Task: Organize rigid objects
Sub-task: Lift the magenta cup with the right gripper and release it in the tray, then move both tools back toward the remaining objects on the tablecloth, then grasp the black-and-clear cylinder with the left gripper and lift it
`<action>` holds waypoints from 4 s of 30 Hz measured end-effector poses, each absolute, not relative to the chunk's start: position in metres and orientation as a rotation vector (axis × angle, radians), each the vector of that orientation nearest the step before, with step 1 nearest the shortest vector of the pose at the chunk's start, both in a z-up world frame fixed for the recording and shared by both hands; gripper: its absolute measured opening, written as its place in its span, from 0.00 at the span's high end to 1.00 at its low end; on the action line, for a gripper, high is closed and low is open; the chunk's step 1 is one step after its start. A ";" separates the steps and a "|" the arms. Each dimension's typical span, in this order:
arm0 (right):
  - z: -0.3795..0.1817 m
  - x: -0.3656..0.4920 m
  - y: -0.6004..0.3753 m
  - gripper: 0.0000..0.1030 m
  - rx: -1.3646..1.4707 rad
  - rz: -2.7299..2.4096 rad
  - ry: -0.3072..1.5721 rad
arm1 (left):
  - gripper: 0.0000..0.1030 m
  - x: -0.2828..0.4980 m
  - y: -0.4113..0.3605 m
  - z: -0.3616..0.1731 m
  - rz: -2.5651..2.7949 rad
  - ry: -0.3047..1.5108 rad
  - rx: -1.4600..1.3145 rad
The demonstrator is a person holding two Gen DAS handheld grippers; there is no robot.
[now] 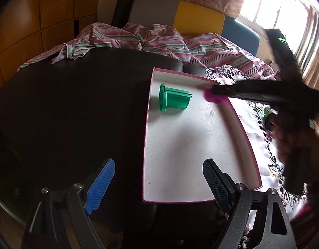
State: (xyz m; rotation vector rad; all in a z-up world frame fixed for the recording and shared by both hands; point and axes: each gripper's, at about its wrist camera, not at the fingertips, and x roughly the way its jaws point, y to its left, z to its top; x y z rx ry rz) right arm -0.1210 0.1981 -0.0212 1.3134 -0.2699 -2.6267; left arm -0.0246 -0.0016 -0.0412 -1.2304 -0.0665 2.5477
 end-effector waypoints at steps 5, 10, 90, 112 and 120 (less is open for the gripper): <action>-0.043 -0.152 0.195 0.75 1.402 -2.612 -0.321 | 0.15 -0.028 -0.004 -0.042 2.554 -0.075 -1.230; -0.050 -0.140 0.200 0.65 1.436 -2.595 -0.334 | 0.15 -0.031 -0.007 -0.043 2.571 -0.089 -1.234; -0.012 0.062 0.522 0.46 1.320 -3.234 -1.219 | 0.09 -0.063 0.264 -0.009 2.149 0.254 -1.106; -0.013 0.070 0.536 0.45 1.231 -3.163 -1.408 | 0.05 -0.109 0.435 -0.073 2.068 0.231 -1.378; -0.013 0.068 0.532 0.45 1.253 -3.162 -1.363 | 0.27 -0.104 0.401 -0.068 2.071 0.212 -1.291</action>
